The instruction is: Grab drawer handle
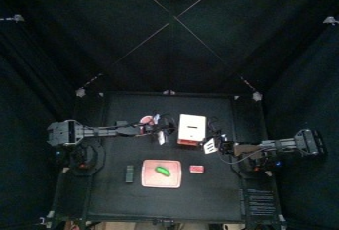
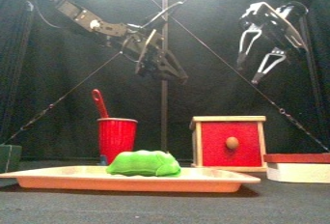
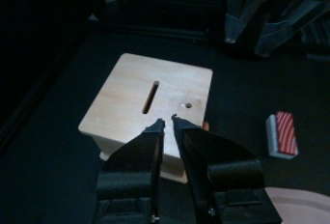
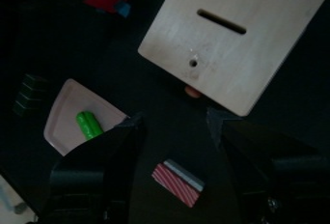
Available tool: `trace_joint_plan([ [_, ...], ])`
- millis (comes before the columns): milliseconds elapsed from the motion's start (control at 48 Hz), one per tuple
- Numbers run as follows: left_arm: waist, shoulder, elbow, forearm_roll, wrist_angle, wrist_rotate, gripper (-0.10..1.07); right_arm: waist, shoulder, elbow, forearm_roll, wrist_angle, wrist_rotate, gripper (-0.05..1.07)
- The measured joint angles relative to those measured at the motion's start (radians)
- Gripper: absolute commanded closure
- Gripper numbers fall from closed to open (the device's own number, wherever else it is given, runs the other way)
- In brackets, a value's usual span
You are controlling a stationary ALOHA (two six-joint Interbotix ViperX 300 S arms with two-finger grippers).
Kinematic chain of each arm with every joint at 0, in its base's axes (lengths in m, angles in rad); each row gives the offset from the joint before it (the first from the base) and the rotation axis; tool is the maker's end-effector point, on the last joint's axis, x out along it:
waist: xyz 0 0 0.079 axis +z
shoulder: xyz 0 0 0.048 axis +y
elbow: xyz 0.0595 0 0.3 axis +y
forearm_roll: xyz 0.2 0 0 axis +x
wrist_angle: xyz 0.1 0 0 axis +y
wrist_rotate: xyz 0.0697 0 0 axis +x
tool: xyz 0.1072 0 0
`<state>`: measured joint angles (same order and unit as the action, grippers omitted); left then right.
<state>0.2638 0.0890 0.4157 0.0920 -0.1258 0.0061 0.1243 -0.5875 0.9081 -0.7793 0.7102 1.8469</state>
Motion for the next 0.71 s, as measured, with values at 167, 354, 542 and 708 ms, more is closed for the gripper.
trace_joint_plan([
  [167, 0.011, 0.067, -0.057, 0.005, 0.002, -0.003, 0.44, 0.071, 0.041, 0.063, -0.173, -0.003, 0.284, 0.16],
  [354, 0.017, 0.123, -0.103, 0.005, 0.003, -0.003, 0.52, 0.12, 0.137, 0.064, -0.267, 0.029, 0.448, 0.16],
  [542, 0.02, 0.152, -0.114, 0.005, 0.006, -0.003, 0.54, 0.132, 0.278, 0.015, -0.264, 0.089, 0.482, 0.16],
  [708, 0.031, 0.173, -0.114, 0.003, 0.006, -0.003, 0.54, 0.158, 0.387, -0.067, -0.225, 0.195, 0.483, 0.16],
])
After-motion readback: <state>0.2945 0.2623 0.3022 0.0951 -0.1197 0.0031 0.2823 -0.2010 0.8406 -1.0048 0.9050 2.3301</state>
